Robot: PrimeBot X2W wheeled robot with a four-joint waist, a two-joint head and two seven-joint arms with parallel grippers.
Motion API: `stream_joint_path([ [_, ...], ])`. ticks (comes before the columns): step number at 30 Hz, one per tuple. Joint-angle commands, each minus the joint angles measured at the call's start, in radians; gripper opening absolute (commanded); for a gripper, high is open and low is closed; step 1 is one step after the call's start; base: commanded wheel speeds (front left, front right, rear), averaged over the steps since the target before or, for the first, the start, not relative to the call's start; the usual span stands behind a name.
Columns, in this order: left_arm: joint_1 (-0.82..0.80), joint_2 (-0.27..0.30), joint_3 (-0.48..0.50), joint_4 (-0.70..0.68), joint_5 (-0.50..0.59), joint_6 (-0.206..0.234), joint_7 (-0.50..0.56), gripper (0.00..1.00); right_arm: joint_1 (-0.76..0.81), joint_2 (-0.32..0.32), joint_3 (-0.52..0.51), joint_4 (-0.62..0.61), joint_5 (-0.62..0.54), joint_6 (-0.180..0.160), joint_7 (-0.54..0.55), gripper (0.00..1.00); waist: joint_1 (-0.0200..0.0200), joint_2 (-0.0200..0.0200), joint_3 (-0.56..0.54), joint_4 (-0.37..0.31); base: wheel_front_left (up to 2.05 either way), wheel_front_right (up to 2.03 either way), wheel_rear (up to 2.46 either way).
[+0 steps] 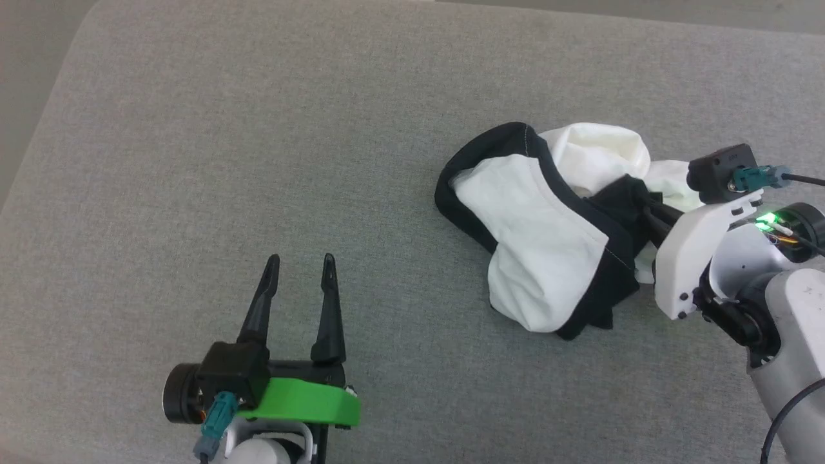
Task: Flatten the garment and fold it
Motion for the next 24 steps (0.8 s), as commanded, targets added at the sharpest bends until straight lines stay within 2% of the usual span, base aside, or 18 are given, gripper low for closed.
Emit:
stream_joint_path([
  [1, -0.007, -0.007, 0.009, 0.005, 0.01, -0.006, -0.005, 1.0, -0.025, 0.009, -0.004, -0.002, -0.006, -0.002, -0.026, 0.0, 0.0, -0.0001, -0.024, -0.022, 0.0, 0.0, 0.0],
  [8, 0.033, -0.001, 0.039, 0.025, 0.025, -0.023, -0.005, 1.0, -0.056, 0.007, -0.066, -0.065, -0.021, -0.002, -0.134, 0.0, 0.0, -0.0001, -0.125, -0.086, 0.0, 0.0, 0.0],
  [12, 0.068, 0.007, 0.053, 0.031, 0.025, -0.026, -0.005, 1.0, -0.028, -0.012, -0.166, -0.128, -0.062, -0.002, -0.173, 0.0, 0.0, -0.0001, -0.184, -0.126, 0.0, 0.0, 0.0],
  [16, 0.101, 0.015, 0.061, 0.028, 0.024, -0.027, -0.005, 1.0, 0.093, -0.012, -0.321, -0.211, -0.131, -0.002, -0.178, 0.0, 0.0, -0.0001, -0.212, -0.159, 0.0, 0.0, 0.0],
  [19, 0.115, 0.023, 0.059, 0.026, 0.025, -0.03, -0.005, 1.0, 0.238, 0.013, -0.455, -0.257, -0.19, -0.002, -0.169, 0.0, 0.0, -0.0001, -0.212, -0.178, 0.0, 0.0, 0.0],
  [24, 0.111, 0.032, 0.054, 0.022, 0.027, -0.033, -0.001, 1.0, 0.459, 0.069, -0.554, -0.249, -0.273, -0.002, -0.195, 0.0, 0.0, -0.0001, -0.195, -0.193, 0.0, 0.0, 0.0],
])
